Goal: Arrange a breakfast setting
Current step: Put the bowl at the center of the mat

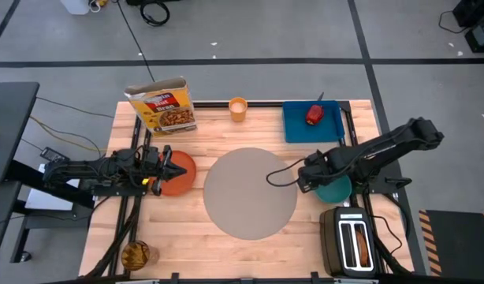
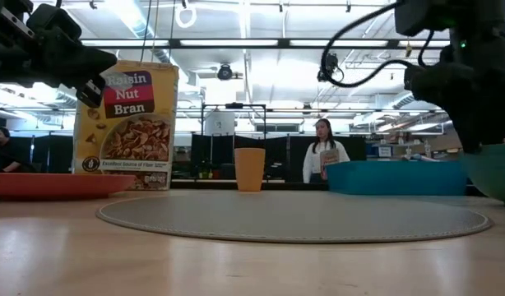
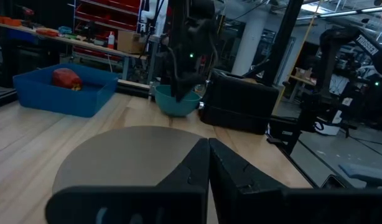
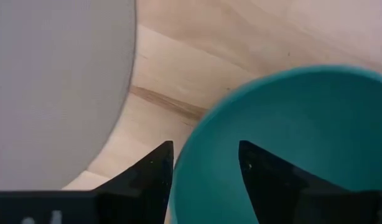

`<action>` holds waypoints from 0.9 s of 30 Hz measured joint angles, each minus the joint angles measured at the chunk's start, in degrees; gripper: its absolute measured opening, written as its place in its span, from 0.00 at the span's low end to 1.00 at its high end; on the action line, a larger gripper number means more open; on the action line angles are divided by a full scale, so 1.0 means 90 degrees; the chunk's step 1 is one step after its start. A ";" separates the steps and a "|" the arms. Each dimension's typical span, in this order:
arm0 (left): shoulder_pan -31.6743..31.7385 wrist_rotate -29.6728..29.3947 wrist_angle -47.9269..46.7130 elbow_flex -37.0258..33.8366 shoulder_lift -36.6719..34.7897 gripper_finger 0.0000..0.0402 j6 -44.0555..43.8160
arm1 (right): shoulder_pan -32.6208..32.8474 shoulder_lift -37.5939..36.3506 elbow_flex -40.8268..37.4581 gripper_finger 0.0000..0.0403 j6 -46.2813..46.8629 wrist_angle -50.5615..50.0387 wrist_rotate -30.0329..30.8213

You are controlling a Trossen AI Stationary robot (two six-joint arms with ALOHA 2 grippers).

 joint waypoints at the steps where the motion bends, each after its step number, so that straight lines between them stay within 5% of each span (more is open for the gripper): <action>1: 0.0002 -0.0002 0.0000 0.0001 0.0000 0.03 0.0002 | 0.0032 0.0039 -0.0039 0.46 0.0006 0.0075 -0.0001; 11: 0.0000 0.0000 0.0000 -0.0001 0.0002 0.03 -0.0003 | 0.0250 0.0555 -0.0118 0.31 0.0023 0.0646 -0.0165; 20: 0.0001 0.0000 0.0009 -0.0001 0.0001 0.03 0.0001 | 0.0336 0.0617 0.0130 0.03 0.0109 0.0502 -0.0007; 27: 0.0000 0.0000 0.0005 0.0001 0.0000 0.03 -0.0003 | 0.0337 0.0625 0.1353 0.05 -0.0492 0.0376 0.0432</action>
